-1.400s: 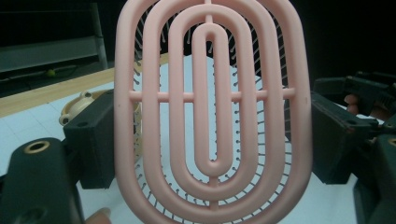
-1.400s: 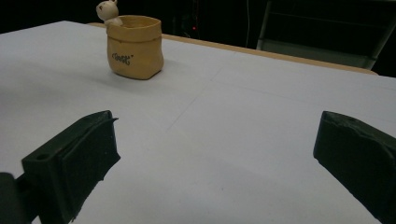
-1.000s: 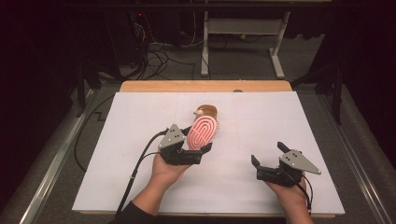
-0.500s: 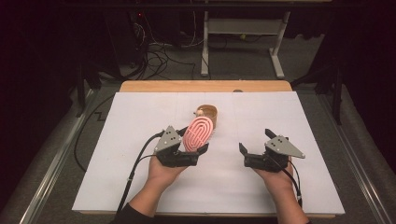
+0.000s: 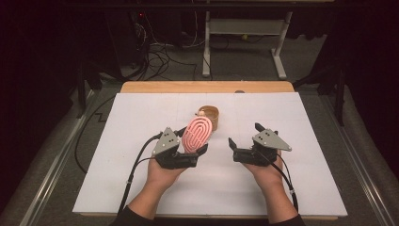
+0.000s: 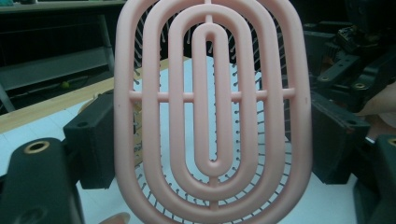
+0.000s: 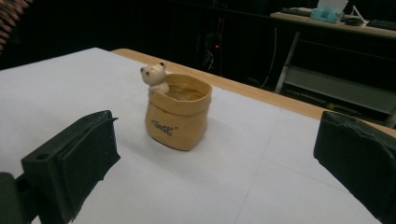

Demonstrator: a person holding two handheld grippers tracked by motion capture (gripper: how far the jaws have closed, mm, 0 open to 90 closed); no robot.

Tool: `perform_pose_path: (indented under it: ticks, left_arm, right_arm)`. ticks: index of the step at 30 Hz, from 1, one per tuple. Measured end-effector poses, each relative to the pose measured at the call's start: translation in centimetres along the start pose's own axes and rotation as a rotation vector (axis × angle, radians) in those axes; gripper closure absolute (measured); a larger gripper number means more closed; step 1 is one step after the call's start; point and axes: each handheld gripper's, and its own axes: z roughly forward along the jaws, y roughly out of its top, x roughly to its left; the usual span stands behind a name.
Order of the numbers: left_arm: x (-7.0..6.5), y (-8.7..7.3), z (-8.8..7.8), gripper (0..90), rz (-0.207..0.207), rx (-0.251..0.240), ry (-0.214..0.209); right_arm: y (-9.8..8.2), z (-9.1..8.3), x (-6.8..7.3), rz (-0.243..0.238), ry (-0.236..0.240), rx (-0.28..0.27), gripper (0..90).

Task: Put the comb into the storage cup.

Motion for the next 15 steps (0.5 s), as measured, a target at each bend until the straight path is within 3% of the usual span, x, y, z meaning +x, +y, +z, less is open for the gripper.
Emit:
perform_pose_path:
  ticks: [8, 15]
  left_arm:
    - [-0.6, -0.3, 0.2, 18.1, 0.021, 0.008, 0.009]
    - [-1.4, -0.5, 0.6, 18.1, 0.037, 0.018, -0.004]
  right_arm:
    - [-1.2, -1.1, 0.7, 0.008, 0.031, 0.016, 0.0]
    - [-1.4, -1.8, 0.2, 0.042, 0.040, 0.020, 0.0]
